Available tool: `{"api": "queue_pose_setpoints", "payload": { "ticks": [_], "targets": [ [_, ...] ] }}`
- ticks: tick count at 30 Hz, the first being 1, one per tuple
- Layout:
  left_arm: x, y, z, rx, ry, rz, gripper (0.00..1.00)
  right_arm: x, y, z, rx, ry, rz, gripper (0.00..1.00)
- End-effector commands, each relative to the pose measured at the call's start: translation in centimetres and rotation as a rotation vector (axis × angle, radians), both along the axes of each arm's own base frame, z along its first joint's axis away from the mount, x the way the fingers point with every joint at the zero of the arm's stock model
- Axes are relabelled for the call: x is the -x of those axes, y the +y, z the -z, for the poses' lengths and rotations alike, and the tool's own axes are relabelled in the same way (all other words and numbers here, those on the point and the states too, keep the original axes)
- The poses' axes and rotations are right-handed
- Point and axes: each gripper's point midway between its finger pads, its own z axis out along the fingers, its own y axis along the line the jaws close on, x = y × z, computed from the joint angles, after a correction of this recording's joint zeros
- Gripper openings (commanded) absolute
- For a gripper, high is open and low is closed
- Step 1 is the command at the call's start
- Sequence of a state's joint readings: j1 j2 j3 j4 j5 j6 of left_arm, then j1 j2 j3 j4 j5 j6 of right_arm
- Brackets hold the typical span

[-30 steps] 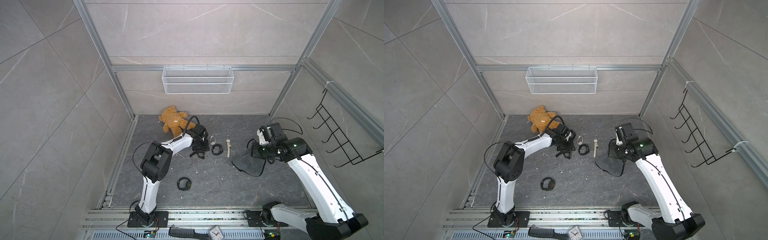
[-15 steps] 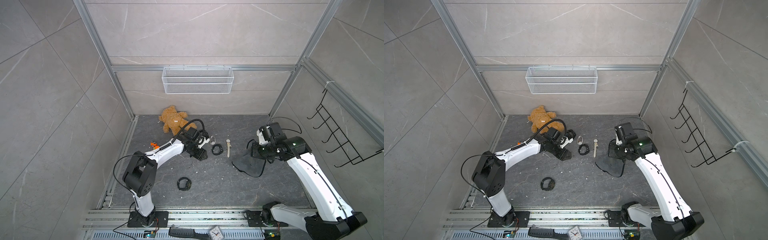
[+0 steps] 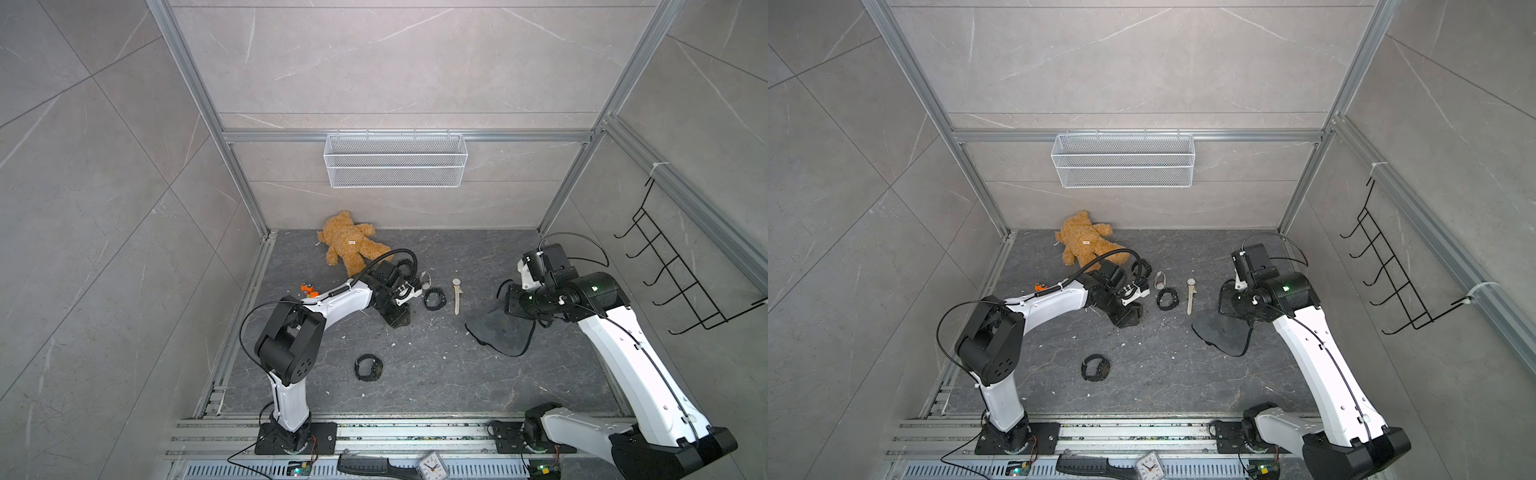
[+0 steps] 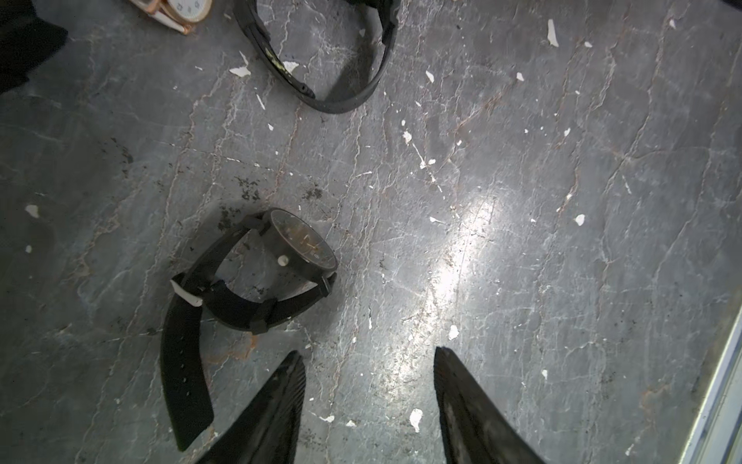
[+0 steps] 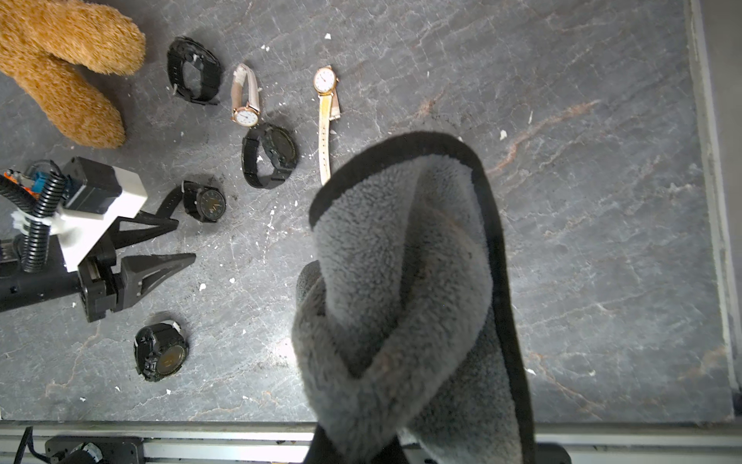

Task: Wipe the watch dial
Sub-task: Place the watch at the center of the board, then pick up the watch at the center of the board.

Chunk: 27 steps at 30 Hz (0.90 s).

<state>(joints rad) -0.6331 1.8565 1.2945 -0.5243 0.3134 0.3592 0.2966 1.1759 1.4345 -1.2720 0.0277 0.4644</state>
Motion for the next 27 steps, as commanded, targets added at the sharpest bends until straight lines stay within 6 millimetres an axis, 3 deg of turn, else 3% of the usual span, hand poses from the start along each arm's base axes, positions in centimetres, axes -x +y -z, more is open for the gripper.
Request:
{"api": "queue_pose_setpoints", "payload": {
  "ticks": [1, 10, 19, 27],
  "targets": [
    [-1.3, -0.1, 0.4, -0.023, -0.052, 0.051, 0.54, 1.1, -0.9, -1.2, 0.006, -0.02, 0.044, 0.0],
    [-2.3, 0.2, 2.3, -0.091, -0.072, 0.101, 0.52, 2.2, -1.6, -1.6, 0.01, -0.022, 0.074, 0.0],
    [-3.1, -0.5, 2.6, -0.083, -0.09, 0.112, 0.51, 2.4, -2.0, -2.1, 0.018, -0.025, 0.097, 0.0],
    [-3.7, -0.5, 1.0, -0.079, -0.141, 0.105, 0.52, 2.1, -2.0, -2.3, 0.018, -0.028, 0.111, 0.0]
  ]
}}
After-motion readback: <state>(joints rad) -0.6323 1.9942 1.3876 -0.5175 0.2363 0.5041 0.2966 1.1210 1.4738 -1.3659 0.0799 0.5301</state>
